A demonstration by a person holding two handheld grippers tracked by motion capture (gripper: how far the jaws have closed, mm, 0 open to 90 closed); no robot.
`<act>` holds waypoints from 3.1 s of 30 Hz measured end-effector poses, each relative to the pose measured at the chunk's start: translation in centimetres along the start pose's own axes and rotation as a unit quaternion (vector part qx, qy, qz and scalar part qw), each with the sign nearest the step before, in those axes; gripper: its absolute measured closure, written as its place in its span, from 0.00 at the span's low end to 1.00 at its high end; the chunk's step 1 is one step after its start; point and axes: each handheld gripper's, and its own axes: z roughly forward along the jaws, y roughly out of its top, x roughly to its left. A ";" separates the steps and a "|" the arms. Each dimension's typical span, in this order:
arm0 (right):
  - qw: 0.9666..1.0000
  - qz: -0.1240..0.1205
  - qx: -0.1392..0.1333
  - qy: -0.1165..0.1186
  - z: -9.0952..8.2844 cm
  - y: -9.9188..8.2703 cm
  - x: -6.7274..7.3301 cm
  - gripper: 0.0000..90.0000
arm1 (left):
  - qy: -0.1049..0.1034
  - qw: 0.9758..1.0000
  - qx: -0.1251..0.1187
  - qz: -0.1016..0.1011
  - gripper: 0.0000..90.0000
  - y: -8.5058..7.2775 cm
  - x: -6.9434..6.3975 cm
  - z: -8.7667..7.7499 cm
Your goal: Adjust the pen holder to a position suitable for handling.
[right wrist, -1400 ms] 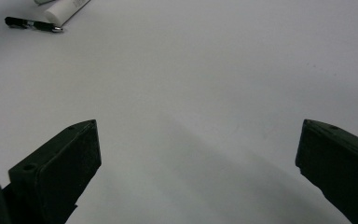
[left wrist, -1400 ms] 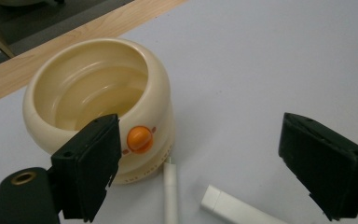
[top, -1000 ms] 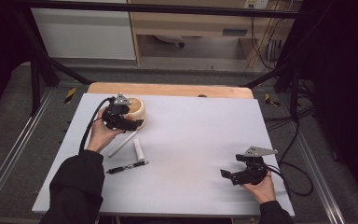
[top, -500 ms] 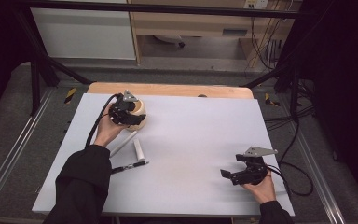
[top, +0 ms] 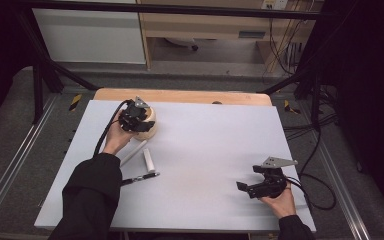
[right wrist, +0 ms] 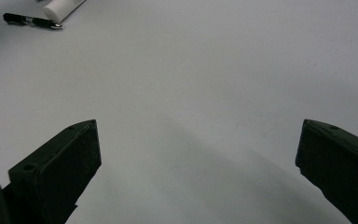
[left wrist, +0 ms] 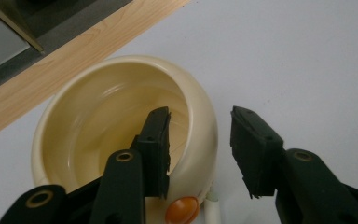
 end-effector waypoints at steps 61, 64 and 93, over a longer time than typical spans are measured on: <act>1.000 0.002 -0.001 0.000 0.0 0.0 0.0 0.01 | -0.017 0.999 -0.031 0.014 0.83 0.3 -0.7 -3.2; 1.000 0.000 -0.001 0.000 0.0 0.0 0.0 0.01 | -0.022 0.999 -0.033 0.018 0.83 0.5 -1.2 -3.4; 1.000 -0.001 0.002 0.000 0.0 0.0 0.0 0.01 | -0.070 0.996 -0.046 0.036 0.84 2.4 -8.0 -2.8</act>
